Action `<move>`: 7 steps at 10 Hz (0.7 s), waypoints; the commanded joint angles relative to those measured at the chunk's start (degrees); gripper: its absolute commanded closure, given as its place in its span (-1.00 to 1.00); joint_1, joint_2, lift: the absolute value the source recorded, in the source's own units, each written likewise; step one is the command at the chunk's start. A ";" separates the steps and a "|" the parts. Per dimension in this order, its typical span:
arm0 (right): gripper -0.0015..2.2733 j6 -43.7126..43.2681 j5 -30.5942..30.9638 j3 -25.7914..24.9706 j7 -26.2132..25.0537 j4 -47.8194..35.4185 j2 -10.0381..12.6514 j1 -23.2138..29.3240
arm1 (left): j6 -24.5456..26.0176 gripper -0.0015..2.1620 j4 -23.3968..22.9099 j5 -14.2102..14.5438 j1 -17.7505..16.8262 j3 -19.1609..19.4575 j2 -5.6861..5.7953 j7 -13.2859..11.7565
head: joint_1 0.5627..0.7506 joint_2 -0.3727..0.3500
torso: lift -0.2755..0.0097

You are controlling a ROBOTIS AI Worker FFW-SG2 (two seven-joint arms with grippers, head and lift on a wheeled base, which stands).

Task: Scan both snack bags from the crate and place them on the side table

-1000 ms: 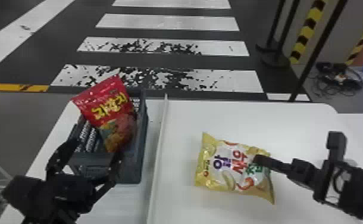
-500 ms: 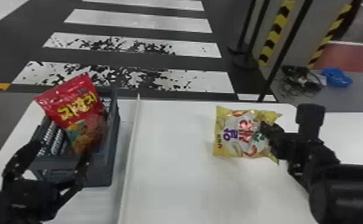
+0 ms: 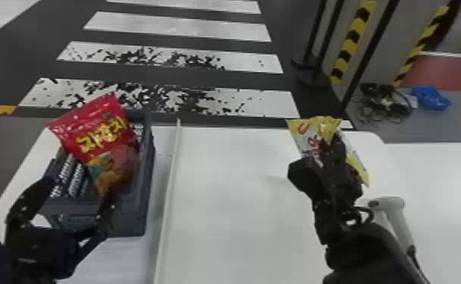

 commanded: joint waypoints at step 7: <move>-0.77 -1.09 12.11 15.77 -4.18 2.96 -6.50 13.05 | -0.04 -0.97 -0.09 0.53 -0.17 0.01 0.00 -0.09 | 0.41 0.14 | 0.26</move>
